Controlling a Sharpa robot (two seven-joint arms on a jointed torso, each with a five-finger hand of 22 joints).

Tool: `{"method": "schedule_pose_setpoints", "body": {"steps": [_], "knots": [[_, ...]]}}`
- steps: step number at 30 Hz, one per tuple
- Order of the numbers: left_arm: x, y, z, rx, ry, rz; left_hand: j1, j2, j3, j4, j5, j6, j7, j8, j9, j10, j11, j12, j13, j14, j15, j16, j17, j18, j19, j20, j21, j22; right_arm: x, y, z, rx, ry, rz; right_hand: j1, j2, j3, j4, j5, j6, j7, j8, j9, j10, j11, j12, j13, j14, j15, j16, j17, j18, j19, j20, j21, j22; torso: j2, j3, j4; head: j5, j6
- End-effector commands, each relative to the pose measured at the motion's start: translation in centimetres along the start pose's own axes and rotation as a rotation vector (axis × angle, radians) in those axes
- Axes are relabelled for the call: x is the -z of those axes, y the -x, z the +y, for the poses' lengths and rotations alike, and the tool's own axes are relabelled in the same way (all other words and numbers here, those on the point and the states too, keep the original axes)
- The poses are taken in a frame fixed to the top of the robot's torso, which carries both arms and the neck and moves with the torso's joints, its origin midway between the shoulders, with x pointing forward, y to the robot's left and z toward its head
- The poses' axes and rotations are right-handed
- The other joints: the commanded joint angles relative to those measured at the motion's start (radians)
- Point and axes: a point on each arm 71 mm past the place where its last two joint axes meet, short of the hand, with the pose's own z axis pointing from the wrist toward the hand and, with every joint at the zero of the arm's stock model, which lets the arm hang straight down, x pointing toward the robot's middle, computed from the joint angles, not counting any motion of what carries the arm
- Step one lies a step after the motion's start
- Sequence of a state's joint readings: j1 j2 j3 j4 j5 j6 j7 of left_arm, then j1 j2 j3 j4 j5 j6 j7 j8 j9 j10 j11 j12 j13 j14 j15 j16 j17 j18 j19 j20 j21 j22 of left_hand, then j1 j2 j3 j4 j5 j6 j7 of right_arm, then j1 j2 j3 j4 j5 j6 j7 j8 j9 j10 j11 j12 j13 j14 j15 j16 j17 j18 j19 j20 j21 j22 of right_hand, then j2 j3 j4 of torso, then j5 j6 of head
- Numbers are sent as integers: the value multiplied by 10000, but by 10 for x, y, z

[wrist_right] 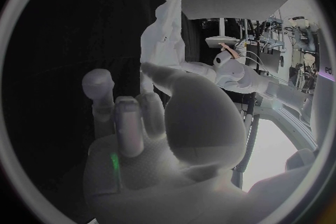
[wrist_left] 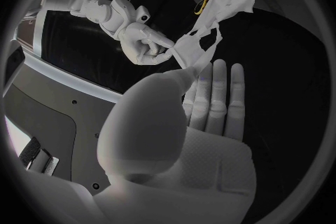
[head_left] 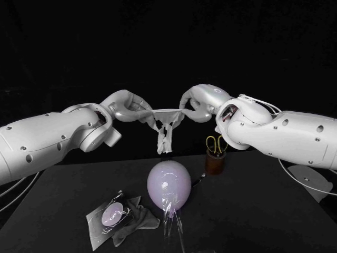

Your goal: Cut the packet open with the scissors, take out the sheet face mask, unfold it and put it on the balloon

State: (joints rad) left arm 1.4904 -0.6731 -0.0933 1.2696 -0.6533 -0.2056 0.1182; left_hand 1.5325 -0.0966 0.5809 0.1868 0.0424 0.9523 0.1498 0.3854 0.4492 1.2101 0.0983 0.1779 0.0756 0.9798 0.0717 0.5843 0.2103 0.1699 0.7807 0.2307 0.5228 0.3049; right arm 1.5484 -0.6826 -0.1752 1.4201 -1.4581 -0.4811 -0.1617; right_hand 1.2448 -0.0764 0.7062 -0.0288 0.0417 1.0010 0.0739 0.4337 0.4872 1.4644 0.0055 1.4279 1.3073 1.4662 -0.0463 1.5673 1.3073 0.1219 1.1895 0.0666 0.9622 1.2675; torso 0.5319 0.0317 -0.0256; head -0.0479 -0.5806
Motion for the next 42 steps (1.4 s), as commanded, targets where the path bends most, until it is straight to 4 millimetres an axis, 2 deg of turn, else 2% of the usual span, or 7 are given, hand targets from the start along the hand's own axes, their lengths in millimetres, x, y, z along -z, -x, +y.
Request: {"method": "schedule_pose_setpoints", "body": {"steps": [1, 7, 17, 22, 27, 32, 42], "knots": [[1, -2, -1, 233, 29, 251, -114, -17, -25, -22, 54, 75, -16, -23, 1267, 84, 1, -33, -3, 93, -4, -31, 19, -60, -88, 10, 72, 14, -1, -2, 1, 336, -149, 273, -33, 91, 18, 27, 68, 100, 0, 394, 281, 546, -68, 47, 1540, 1046, -72, 35, 2635, 83, 55, 6, -30, -2, 1, 11, -25, 24, -4], [1, 1, -1, 764, -29, -131, -159, -27, -2, -21, 55, 94, -31, -31, 1279, 159, -25, -33, 13, 198, -44, 66, 130, -50, -115, 3, 233, 130, -2, -5, 0, 694, -232, 681, -34, 88, 17, 28, 68, 101, -1, 395, 282, 549, -68, 54, 1546, 1046, -72, 35, 2635, 85, 48, 7, -44, -8, 2, 22, -28, 52, -3], [1, 0, -3, 1110, -59, 1, -236, -45, 14, 6, 55, 102, -36, -47, 1285, 200, -31, -47, 22, 203, -53, 147, 236, -67, -205, 15, 345, 223, -3, -5, -5, 1284, -453, 690, -41, 73, 9, 33, 68, 107, -3, 398, 284, 553, -70, 61, 1552, 1046, -71, 35, 2635, 82, 62, 7, -31, 0, 5, 4, -27, 30, 12], [1, -1, -2, 1203, -36, 234, -344, -41, -40, 5, 58, 127, -85, -94, 1305, 472, -128, 46, 99, 504, -222, 975, 814, 2, -156, -28, 878, 591, -4, -4, -6, 1470, -518, 540, -47, 64, 4, 39, 68, 110, -5, 400, 286, 555, -71, 63, 1554, 1046, -72, 35, 2635, 76, 80, 8, -8, 12, -1, 9, -32, 26, -10], [2, -2, -1, 1243, -1, 701, -366, -11, -189, -24, 53, 154, -175, -141, 1329, 813, -264, 310, 253, 485, -368, 1767, 1367, 37, -202, -68, 1370, 947, -3, -1, -7, 1525, -530, 331, -51, 56, 0, 44, 68, 114, -7, 402, 288, 557, -72, 66, 1557, 1046, -72, 35, 2635, 79, 75, 8, -21, 6, -1, 14, -18, 4, 2], [3, -5, -2, 1282, -31, 1124, -353, -7, -333, -60, 57, 196, -242, -183, 1340, 1027, -360, 563, 400, 483, -470, 2280, 1713, 64, -223, -110, 1728, 1205, 0, 1, -5, 1471, -389, 257, -61, 38, -9, 54, 68, 120, -10, 405, 291, 562, -75, 75, 1565, 1046, -73, 35, 2635, 77, 84, 9, -19, 9, -11, 9, -33, 1, -22], [12, -12, -6, 1531, -93, 1668, -317, 28, -413, -71, 54, 240, -268, -231, 1353, 973, -389, 711, 516, 332, -507, 2601, 1956, 58, -345, -142, 2027, 1439, 13, 4, 5, 1191, -37, 272, -65, 31, -13, 58, 68, 122, -12, 407, 292, 564, -76, 79, 1569, 1046, -74, 35, 2635, 79, 79, 9, -31, 4, -49, 17, -41, 25, -35]]}}
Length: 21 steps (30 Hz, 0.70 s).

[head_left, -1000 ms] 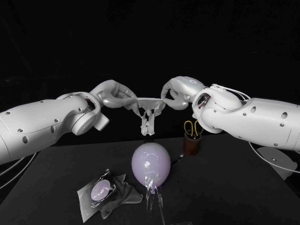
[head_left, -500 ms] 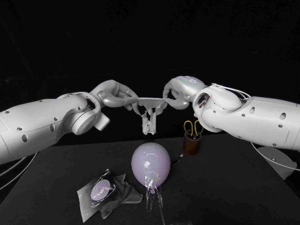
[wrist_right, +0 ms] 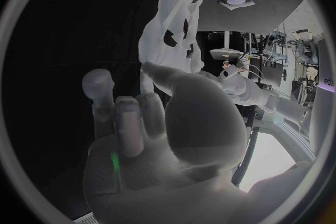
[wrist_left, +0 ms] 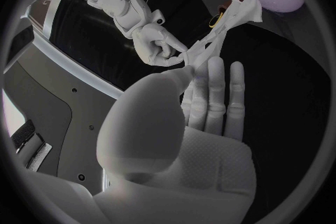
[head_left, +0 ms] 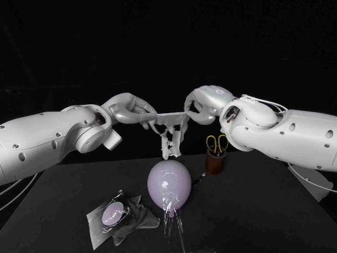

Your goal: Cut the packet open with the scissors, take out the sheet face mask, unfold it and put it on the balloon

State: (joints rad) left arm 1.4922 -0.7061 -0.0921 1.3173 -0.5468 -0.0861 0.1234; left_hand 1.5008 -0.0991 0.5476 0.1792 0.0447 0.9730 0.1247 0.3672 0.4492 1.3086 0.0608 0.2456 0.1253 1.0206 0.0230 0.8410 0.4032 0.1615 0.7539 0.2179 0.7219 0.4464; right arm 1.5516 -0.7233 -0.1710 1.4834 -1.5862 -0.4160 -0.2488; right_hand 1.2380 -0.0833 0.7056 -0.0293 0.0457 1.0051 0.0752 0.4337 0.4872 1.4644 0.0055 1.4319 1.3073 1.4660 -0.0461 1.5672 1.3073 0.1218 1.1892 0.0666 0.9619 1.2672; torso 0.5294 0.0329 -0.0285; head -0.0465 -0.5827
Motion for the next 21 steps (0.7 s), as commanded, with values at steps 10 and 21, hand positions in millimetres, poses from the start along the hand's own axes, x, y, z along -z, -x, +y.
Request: {"method": "schedule_pose_setpoints", "body": {"steps": [10, 21], "knots": [[25, -18, -9, 975, -63, 898, 18, 66, -85, 5, 32, 43, -7, -65, 1356, -30, -12, 77, 53, -105, -22, 106, 80, 147, -107, -25, 129, 95, 35, 6, 13, -781, 344, 482, -5, 90, -12, 75, 28, 90, -30, 411, 295, 572, -79, 53, 1580, 1048, -77, 36, 2635, 75, 96, 12, -15, 16, -219, -17, 8, 36, -234], [56, -32, -6, 1935, 194, 1504, 36, 57, -92, -4, 32, 52, -3, -75, 1358, -39, -12, 104, 75, -115, -25, 148, 110, 150, -123, -33, 192, 143, 75, 7, 36, -1503, 803, 1596, -7, 89, -13, 81, 29, 93, -31, 413, 296, 569, -80, 45, 1574, 1048, -78, 36, 2635, 75, 94, 12, -21, 14, -506, -43, 11, 253, -467]]}}
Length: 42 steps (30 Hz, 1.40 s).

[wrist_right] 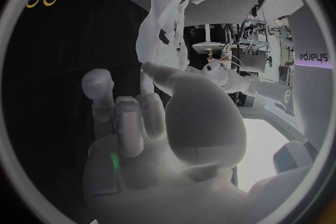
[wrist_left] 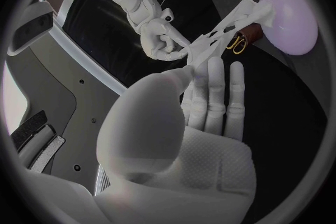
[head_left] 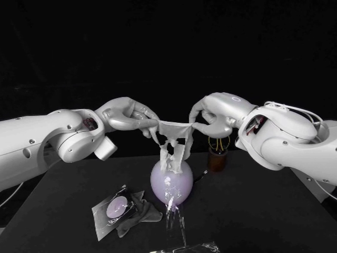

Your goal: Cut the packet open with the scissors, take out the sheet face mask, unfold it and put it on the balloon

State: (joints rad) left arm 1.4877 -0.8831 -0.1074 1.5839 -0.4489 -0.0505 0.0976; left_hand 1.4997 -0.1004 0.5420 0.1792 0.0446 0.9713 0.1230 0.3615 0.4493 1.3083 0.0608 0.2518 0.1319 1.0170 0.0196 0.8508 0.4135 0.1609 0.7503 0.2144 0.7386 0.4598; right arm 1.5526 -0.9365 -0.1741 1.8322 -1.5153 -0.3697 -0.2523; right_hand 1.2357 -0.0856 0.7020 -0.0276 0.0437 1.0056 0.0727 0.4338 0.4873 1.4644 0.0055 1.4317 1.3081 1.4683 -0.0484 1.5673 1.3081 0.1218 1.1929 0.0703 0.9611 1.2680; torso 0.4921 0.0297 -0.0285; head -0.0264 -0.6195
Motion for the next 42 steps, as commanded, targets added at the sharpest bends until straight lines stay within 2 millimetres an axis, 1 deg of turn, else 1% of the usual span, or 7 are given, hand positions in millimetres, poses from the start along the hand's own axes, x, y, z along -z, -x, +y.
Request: {"method": "schedule_pose_setpoints", "body": {"steps": [1, 6, 15, 21, 24, 29, 42], "knots": [[7, -9, 0, 682, 127, 446, 50, 72, -37, -4, 33, 73, 15, -21, 1358, -38, -12, 50, 15, -81, 8, 61, 15, 157, -92, 0, 43, 22, 9, -5, 6, -213, -60, 816, 11, 112, 22, 73, 48, 91, -7, 414, 297, 570, -81, 47, 1566, 1025, -55, 35, 2627, 75, 60, -24, -14, 7, -161, -15, 15, 61, -110], [21, -18, 6, 962, 318, 754, 53, 76, -37, -1, 34, 81, 15, -24, 1360, -39, -12, 64, 25, -81, 6, 81, 28, 158, -98, -3, 73, 44, 21, -9, 12, -306, -21, 1188, 1, 110, 18, 89, 48, 97, -10, 417, 299, 572, -83, 50, 1570, 1025, -57, 35, 2627, 73, 68, -23, -10, 10, -256, -17, 22, 115, -157], [42, -41, 28, 1391, 952, 1241, 56, 79, -36, -1, 34, 85, 15, -26, 1360, -39, -13, 70, 29, -81, 5, 89, 33, 159, -101, -5, 86, 54, 40, -28, 21, -614, -52, 2003, -14, 103, 13, 114, 48, 108, -16, 422, 302, 571, -88, 41, 1563, 1025, -60, 35, 2627, 77, 59, -21, -39, -2, -381, 2, 31, 136, -444], [52, -63, 53, 1751, 1572, 1515, 64, 85, -30, 0, 35, 90, 14, -29, 1361, -44, -14, 79, 36, -84, 3, 101, 41, 161, -105, -9, 110, 72, 50, -41, 22, -802, -160, 2538, -14, 103, 13, 114, 48, 108, -16, 422, 302, 571, -88, 41, 1563, 1025, -60, 35, 2627, 77, 59, -21, -39, -2, -421, 13, 26, 120, -957], [55, -71, 61, 1878, 1736, 1639, 64, 85, -30, 0, 35, 90, 14, -29, 1361, -44, -14, 79, 36, -84, 3, 101, 41, 161, -105, -9, 110, 72, 54, -46, 23, -893, -211, 2737, -21, 101, 10, 126, 49, 113, -19, 425, 304, 571, -90, 37, 1562, 1025, -62, 35, 2627, 79, 55, -20, -53, -8, -424, 7, 25, 84, -1074], [57, -86, 72, 2026, 1929, 1882, 66, 85, -28, -1, 35, 91, 14, -32, 1360, -49, -14, 81, 38, -86, 2, 104, 44, 162, -108, -10, 120, 79, 60, -61, 26, -1160, -235, 3223, -21, 101, 10, 126, 49, 113, -19, 425, 304, 571, -90, 37, 1562, 1025, -62, 35, 2627, 79, 55, -20, -53, -8, -410, 6, 17, 55, -1403], [42, -102, 93, 1769, 2599, 1620, 66, 95, -15, 16, 35, 84, 24, -50, 1356, -78, -6, 87, 47, -103, 6, 117, 56, 161, -126, -14, 161, 111, 66, -99, 24, -1288, -575, 4148, -28, 100, 10, 144, 48, 117, -24, 427, 306, 558, -94, -5, 1529, 1017, -65, 27, 2604, 95, 15, -20, -131, -45, -298, 12, 9, 41, -1698]]}}
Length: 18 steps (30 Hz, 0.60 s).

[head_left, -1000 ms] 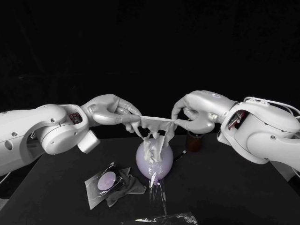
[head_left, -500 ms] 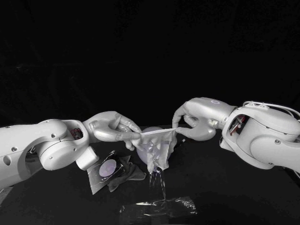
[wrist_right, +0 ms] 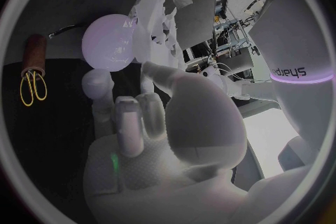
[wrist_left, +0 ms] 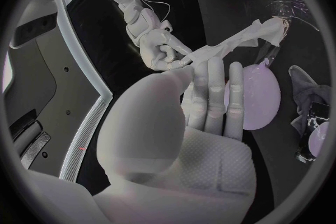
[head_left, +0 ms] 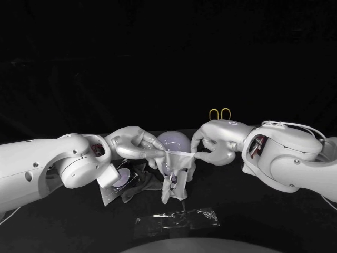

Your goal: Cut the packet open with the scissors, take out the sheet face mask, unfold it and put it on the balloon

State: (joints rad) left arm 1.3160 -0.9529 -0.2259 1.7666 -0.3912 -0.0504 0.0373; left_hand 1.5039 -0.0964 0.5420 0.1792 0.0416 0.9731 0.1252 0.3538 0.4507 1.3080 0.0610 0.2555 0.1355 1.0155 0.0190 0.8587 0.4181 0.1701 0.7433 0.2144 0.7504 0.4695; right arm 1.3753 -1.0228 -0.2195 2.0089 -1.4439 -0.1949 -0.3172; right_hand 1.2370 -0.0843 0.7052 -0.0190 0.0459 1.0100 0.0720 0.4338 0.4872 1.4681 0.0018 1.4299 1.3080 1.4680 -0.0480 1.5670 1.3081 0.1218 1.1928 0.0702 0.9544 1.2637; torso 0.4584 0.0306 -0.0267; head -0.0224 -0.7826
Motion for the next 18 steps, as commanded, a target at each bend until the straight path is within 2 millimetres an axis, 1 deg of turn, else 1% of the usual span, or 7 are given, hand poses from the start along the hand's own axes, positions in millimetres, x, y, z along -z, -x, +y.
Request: {"method": "schedule_pose_setpoints", "body": {"steps": [1, 5, 6, 11, 13, 16, 18], "knots": [[-4, 6, 3, -228, 235, -565, 24, 55, -15, 16, 65, 66, 3, 28, 1341, -75, -8, 51, 11, -89, 12, 38, 10, 69, -55, -14, 43, 14, -3, -6, -5, 344, -331, 221, -41, 87, -22, 59, 27, 74, -17, 427, 307, 520, -57, 11, 1529, 1020, -69, 31, 2604, 95, 14, -19, -66, -4, 47, 4, -9, -2, -71], [-8, 11, 6, -349, 325, -833, 24, 61, -9, 21, 65, 66, 4, 24, 1341, -80, -6, 55, 14, -93, 13, 42, 13, 69, -60, -15, 55, 23, -6, -6, -10, 598, -520, -80, -41, 88, -21, 60, 27, 75, -18, 427, 307, 525, -57, 24, 1539, 1023, -69, 33, 2612, 94, 19, -19, -60, -1, 61, -2, 2, -21, -93], [-8, 13, 6, -371, 346, -898, 24, 61, -9, 21, 65, 66, 4, 24, 1341, -80, -6, 55, 14, -93, 13, 42, 13, 69, -60, -15, 55, 23, -7, -5, -11, 650, -565, -158, -41, 88, -21, 60, 27, 75, -18, 427, 307, 525, -57, 24, 1539, 1023, -69, 33, 2612, 94, 19, -19, -60, -1, 71, -2, 3, -27, -69], [-12, 21, 8, -508, 419, -1277, 26, 61, -7, 21, 64, 65, 5, 22, 1340, -83, -6, 56, 15, -95, 14, 44, 15, 69, -62, -16, 60, 27, -13, -2, -19, 871, -775, -527, -40, 87, -21, 61, 27, 76, -20, 428, 307, 530, -59, 35, 1548, 1028, -70, 38, 2627, 94, 22, -19, -57, 0, 94, -5, -4, -50, -37], [-15, 26, 9, -572, 423, -1472, 28, 61, -3, 21, 65, 64, 7, 19, 1339, -88, -5, 56, 16, -97, 14, 46, 16, 69, -65, -17, 66, 31, -18, 0, -23, 951, -852, -666, -40, 87, -21, 61, 27, 76, -20, 428, 307, 530, -59, 35, 1548, 1028, -70, 38, 2627, 94, 22, -19, -57, 0, 102, -4, -6, -52, -31], [-20, 31, 9, -665, 440, -1712, 50, 46, 25, 12, 66, 56, 18, -3, 1334, -127, 4, 65, 27, -135, 21, 57, 29, 59, -116, -17, 106, 69, -25, 3, -28, 1042, -944, -810, -38, 85, -19, 61, 27, 76, -22, 428, 308, 530, -61, 33, 1547, 1028, -71, 38, 2627, 87, 44, -19, -25, 16, 102, -8, 21, -78, -5], [-24, 34, 9, -725, 464, -1821, 60, 36, 42, 6, 66, 54, 23, -15, 1331, -148, 9, 71, 34, -160, 26, 62, 36, 53, -149, -16, 128, 90, -31, 5, -32, 1113, -1017, -920, -38, 85, -19, 61, 27, 76, -22, 428, 308, 530, -61, 33, 1547, 1028, -71, 38, 2627, 87, 44, -19, -25, 16, 106, -5, 19, -81, -5]]}}
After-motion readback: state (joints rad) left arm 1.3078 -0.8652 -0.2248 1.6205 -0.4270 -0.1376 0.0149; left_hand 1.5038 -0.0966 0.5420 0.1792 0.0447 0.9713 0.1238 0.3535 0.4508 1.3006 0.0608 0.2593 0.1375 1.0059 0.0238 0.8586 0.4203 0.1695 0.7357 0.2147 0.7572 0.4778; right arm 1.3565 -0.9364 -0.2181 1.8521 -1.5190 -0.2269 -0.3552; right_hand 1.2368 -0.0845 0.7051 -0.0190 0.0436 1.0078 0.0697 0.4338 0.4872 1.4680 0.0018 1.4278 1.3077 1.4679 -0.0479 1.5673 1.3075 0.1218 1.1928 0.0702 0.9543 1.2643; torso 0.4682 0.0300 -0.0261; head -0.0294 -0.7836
